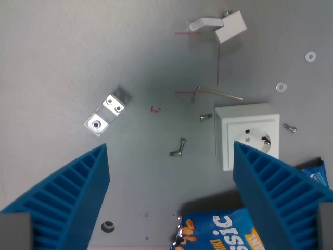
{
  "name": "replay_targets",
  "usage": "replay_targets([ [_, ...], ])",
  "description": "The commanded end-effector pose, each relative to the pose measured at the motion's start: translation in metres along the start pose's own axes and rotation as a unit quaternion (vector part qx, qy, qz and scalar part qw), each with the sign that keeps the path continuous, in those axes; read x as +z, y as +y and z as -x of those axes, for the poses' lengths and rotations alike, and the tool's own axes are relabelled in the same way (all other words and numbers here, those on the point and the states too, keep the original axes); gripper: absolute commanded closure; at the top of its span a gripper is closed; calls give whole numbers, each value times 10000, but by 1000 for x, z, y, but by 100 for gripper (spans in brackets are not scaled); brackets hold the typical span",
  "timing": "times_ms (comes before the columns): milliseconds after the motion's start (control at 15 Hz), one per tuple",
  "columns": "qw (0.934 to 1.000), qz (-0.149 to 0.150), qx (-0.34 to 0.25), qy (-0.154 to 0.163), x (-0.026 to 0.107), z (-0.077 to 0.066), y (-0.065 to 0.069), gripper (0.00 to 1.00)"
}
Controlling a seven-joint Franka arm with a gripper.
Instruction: Rotate around base negative y
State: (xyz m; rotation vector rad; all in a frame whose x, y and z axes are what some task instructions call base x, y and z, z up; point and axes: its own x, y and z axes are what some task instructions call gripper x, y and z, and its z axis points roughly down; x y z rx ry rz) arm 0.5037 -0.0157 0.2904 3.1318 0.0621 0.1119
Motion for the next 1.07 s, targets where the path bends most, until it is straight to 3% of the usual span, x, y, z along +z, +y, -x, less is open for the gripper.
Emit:
replay_targets([
  [67, 9928, 38, 7, 1201, -2, 14, -1, 0],
  [1067, 9758, 78, 15, 2185, -2, 14, -1, 0],
])
